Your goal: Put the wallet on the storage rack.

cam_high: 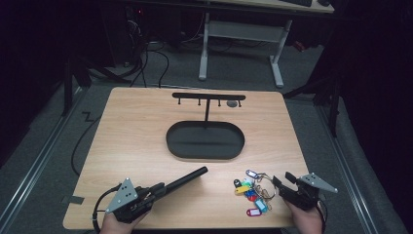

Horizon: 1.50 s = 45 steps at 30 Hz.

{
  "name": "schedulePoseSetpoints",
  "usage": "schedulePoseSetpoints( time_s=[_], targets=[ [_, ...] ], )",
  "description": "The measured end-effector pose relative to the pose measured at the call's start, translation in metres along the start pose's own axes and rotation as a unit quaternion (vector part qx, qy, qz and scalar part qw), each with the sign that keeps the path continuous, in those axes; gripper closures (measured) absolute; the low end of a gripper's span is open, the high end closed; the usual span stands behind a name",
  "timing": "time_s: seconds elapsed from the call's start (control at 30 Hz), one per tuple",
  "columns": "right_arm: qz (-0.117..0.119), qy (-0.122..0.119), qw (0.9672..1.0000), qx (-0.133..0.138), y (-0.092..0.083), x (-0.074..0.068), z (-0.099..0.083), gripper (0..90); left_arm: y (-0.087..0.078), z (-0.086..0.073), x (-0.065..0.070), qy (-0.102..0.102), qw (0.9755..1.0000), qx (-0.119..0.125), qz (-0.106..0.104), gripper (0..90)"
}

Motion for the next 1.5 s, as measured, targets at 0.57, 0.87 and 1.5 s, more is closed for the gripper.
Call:
schedulePoseSetpoints(
  time_s=[0.57,0.87,1.5],
  targets=[
    [0.0,0.0,1.0,0.0,0.0,0.0,0.0,39.9,-0.001,-0.009,-0.028,-0.042,0.9984,0.004,0.037,82.0],
    [0.001,-0.004,1.0,-0.002,0.001,0.0,0.0,39.9,0.0,-0.01,-0.032,-0.042,0.9981,0.01,0.045,84.9],
    [0.003,-0.001,1.0,-0.004,0.002,0.0,-0.001,39.9,0.0,-0.01,-0.03,-0.04,0.9984,0.012,0.039,70.9]
  ],
)
Point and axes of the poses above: each handheld gripper's, and its own axes: y roughly forward along the jaws, z roughly out of its top, x roughly to its right, the point moved 1 cm from there along y, roughly forward along the jaws, and after that the axes turned 10 degrees about z, right-handed, at the moved point
